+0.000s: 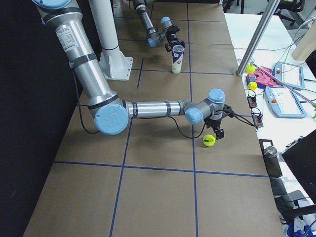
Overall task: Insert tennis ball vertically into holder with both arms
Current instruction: 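Move the right gripper to the second tennis ball and grasp it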
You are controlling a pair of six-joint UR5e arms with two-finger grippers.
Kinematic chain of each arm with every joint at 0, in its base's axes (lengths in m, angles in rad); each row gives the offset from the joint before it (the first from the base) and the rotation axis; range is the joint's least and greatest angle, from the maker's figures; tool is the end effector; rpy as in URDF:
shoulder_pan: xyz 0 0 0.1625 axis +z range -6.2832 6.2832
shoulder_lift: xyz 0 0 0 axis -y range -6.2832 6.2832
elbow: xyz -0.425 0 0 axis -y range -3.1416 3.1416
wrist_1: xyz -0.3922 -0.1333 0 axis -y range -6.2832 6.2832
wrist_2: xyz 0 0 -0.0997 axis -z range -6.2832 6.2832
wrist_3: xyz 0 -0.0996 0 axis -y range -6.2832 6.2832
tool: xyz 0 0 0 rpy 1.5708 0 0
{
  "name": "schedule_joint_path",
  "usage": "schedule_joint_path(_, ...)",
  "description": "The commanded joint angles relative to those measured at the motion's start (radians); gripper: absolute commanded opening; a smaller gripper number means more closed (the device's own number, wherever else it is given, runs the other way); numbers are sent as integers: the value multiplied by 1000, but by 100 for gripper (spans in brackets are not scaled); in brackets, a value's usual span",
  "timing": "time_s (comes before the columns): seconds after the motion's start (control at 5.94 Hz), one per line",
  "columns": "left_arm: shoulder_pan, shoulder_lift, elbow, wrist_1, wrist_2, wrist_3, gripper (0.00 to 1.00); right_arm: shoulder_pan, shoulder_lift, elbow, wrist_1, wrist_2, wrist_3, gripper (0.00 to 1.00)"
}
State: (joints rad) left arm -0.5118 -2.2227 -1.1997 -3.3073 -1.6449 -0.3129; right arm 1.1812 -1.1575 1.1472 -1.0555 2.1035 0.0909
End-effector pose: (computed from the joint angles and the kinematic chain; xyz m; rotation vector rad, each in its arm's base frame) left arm 0.5323 -0.4434 0.2588 1.5626 1.3412 0.5437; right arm -0.1862 -0.6712 0.5826 0.3572 -0.6279 -0.4202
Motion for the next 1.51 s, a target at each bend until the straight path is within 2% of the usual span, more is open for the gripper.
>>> schedule_joint_path(0.0, -1, 0, 0, 0, 5, 0, 80, -3, -1, -26, 22, -3, -8, 100)
schedule_joint_path(0.5, 1, 0, 0, 0, 5, 0, 80, -35, -4, -50, 23, -20, -11, 99)
schedule_joint_path(0.67, -1, 0, 0, 0, 5, 1, 80, -38, -8, -50, 23, -22, -10, 79)
schedule_joint_path(0.84, 1, 0, 0, -2, 5, 0, 80, -40, -19, -49, 26, -22, -13, 15)
schedule_joint_path(1.18, 1, 0, 0, -2, 5, 0, 80, -26, 7, -17, 19, -2, 22, 8)
schedule_joint_path(1.35, 1, 0, 0, -2, 5, 0, 80, -26, 18, 41, 8, 60, 136, 8)
